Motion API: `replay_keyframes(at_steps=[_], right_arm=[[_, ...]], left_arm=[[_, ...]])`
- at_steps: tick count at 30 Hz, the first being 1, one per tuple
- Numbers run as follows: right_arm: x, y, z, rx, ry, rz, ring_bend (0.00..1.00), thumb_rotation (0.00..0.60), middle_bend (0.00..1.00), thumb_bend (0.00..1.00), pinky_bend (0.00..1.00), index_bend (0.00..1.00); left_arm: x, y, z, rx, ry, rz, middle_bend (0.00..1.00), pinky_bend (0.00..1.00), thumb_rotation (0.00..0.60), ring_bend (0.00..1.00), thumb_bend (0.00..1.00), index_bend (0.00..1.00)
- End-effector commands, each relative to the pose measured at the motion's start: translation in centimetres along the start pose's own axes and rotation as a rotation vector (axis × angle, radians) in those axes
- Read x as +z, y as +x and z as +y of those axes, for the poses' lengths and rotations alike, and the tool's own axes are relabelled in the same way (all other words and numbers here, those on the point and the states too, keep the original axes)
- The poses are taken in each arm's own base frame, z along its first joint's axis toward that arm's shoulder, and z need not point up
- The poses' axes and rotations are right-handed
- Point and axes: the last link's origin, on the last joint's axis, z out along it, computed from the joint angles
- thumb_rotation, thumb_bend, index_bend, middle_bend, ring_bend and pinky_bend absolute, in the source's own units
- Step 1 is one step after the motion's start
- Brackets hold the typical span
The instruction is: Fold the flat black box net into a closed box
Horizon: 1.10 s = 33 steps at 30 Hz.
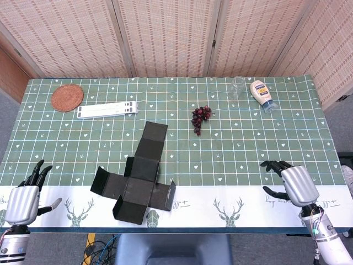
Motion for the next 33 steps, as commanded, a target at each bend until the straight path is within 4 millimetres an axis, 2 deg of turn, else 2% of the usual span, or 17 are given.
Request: replay_keyframes(at_steps=[1, 5, 8, 10, 14, 17, 21, 25, 33], right_arm=[[0.2, 0.0, -0.1, 0.0, 0.008, -0.003, 0.48, 0.6, 0.46, 0.19, 0.77, 0.33], [0.9, -0.1, -0.6, -0.006, 0.038, -0.013, 0.48, 0.6, 0.46, 0.19, 0.77, 0.33], [2.3, 0.0, -1.6, -0.028, 0.096, -0.028, 0.5, 0.6, 0.45, 0.19, 0.77, 0.33], [3.5, 0.1, -2.7, -0.047, 0.145, -0.045, 0.55, 0.6, 0.45, 0.19, 0.79, 0.33], [6.5, 0.0, -5.1, -0.086, 0.251, -0.092, 0.7, 0.6, 0.44, 0.19, 0.94, 0.33], [8.9, -0.5, -7.3, -0.124, 0.336, -0.134, 0.77, 0.6, 0.43, 0.19, 1.0, 0.33], [12.2, -1.9, -10.3, -0.162, 0.421, -0.205, 0.82, 0.6, 0.42, 0.19, 1.0, 0.33], [14.7, -3.6, -12.9, -0.201, 0.477, -0.276, 0.85, 0.6, 0.42, 0.19, 1.0, 0.33], [18.7, -6.4, -17.1, -0.256, 0.544, -0.297, 0.85, 0.6, 0.42, 0.2, 1.0, 0.33]], left_arm=[[0.0, 0.0, 0.1, 0.0, 0.001, 0.001, 0.06, 0.45, 0.6, 0.27, 0.08, 0.14], [-0.1, 0.1, 0.1, 0.003, 0.0, 0.0, 0.06, 0.45, 0.6, 0.27, 0.08, 0.14], [-0.1, 0.2, 0.0, 0.0, 0.004, 0.004, 0.06, 0.45, 0.6, 0.27, 0.08, 0.14], [-0.1, 0.3, 0.1, -0.008, 0.004, 0.008, 0.06, 0.45, 0.6, 0.27, 0.08, 0.14], [-0.1, 0.2, 0.3, -0.007, -0.01, 0.01, 0.06, 0.45, 0.6, 0.27, 0.08, 0.14], [-0.2, 0.3, 0.5, -0.014, -0.013, 0.012, 0.06, 0.45, 0.6, 0.27, 0.08, 0.14], [-0.3, 0.4, 0.4, -0.015, -0.009, 0.018, 0.06, 0.45, 0.6, 0.27, 0.08, 0.14], [-0.5, 0.5, 0.4, -0.01, -0.008, 0.019, 0.06, 0.45, 0.6, 0.27, 0.08, 0.14], [-1.0, 0.8, 0.2, -0.016, -0.003, 0.023, 0.06, 0.45, 0.6, 0.27, 0.08, 0.14]])
